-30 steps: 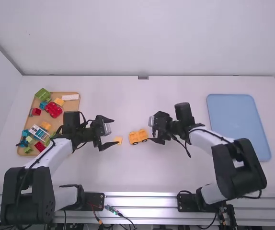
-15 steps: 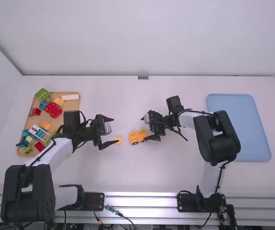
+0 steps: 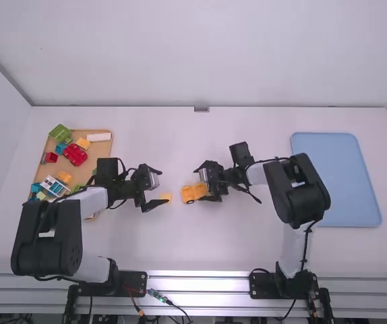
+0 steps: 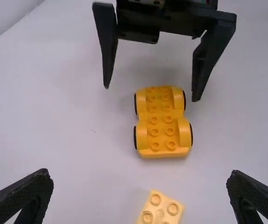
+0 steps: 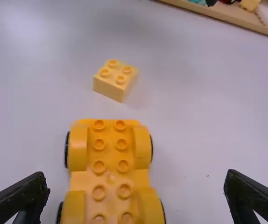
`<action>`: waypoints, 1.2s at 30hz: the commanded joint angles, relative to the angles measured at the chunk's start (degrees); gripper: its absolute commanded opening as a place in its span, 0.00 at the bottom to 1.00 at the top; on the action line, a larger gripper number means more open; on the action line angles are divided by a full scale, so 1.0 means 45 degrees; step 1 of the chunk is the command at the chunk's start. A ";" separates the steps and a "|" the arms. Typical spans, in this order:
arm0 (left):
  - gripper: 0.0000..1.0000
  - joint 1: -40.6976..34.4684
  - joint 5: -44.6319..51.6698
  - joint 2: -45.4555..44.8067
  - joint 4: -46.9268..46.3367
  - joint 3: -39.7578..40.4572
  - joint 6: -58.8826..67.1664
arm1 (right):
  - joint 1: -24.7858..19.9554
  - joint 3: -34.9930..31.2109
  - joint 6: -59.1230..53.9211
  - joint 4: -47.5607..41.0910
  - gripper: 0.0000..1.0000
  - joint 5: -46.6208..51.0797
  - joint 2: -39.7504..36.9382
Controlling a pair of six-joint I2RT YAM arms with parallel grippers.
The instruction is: Assemble lego blocks to make yellow taxi
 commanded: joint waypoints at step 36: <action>0.99 -0.1146 -0.2983 0.0073 -0.0724 0.0257 0.1666 | 0.0121 0.0328 0.2351 0.0638 0.83 -0.1185 0.2075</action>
